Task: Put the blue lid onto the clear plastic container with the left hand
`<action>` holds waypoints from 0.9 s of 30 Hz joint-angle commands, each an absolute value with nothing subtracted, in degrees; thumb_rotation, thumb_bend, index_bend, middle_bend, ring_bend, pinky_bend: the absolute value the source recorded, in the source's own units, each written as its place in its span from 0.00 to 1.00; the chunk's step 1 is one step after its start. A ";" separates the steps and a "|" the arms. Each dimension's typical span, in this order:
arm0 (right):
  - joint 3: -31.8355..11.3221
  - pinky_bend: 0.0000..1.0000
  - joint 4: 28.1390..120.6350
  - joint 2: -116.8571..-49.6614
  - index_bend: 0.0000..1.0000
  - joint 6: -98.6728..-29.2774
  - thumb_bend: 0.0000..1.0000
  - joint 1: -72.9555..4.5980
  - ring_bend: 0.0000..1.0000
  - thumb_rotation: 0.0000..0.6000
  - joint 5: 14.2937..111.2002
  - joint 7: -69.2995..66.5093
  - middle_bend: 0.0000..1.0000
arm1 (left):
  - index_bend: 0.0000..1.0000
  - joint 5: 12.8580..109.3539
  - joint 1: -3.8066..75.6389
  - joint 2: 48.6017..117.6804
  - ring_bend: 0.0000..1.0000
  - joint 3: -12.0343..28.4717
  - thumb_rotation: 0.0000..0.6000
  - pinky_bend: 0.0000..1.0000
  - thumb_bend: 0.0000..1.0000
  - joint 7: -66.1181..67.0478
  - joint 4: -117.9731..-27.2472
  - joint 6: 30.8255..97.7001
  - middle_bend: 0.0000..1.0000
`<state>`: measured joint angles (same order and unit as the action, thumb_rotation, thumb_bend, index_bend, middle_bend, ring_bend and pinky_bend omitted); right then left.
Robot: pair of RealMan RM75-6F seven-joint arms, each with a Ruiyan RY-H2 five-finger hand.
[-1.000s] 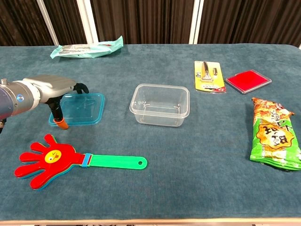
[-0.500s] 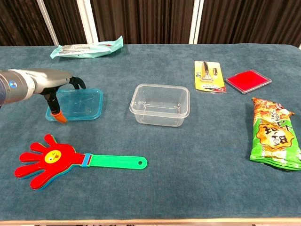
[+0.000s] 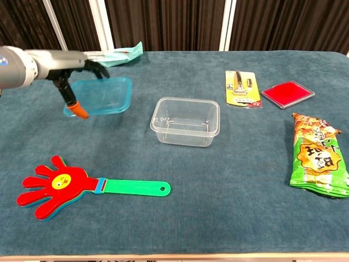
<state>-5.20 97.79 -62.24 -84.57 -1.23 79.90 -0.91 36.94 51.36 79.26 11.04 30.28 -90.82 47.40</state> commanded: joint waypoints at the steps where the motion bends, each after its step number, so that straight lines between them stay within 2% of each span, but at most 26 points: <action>1: -5.25 0.00 97.83 -62.23 0.00 -84.62 0.34 -1.25 0.00 1.00 79.95 -0.91 0.01 | 0.16 37.21 52.78 78.67 0.01 11.58 1.00 0.05 0.25 31.66 -93.41 49.29 0.22; 6: -5.35 0.00 97.90 -62.18 0.00 -84.76 0.34 -1.27 0.00 1.00 79.97 -0.63 0.01 | 0.16 34.90 55.99 79.21 0.01 11.90 1.00 0.04 0.24 36.24 -97.28 52.04 0.22; 11: -5.29 0.00 97.90 -62.19 0.00 -84.78 0.34 -1.28 0.00 1.00 80.10 -0.41 0.01 | 0.16 27.87 60.48 81.19 0.01 13.25 1.00 0.04 0.24 40.20 -100.31 53.53 0.22; 19: -5.34 0.00 97.82 -62.23 0.00 -85.00 0.34 -1.24 0.00 1.00 80.21 -0.28 0.01 | 0.16 18.28 67.46 85.64 0.01 15.26 1.00 0.04 0.24 42.76 -98.94 52.67 0.21; 27: -5.49 0.00 97.96 -62.17 0.00 -85.05 0.34 -1.22 0.00 1.00 79.94 -0.19 0.01 | 0.16 15.78 71.07 88.94 0.01 14.60 1.00 0.04 0.24 43.31 -96.40 52.60 0.20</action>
<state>-5.49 97.96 -62.17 -85.05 -1.22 79.95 -0.20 16.16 70.62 88.43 14.83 43.20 -96.97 52.57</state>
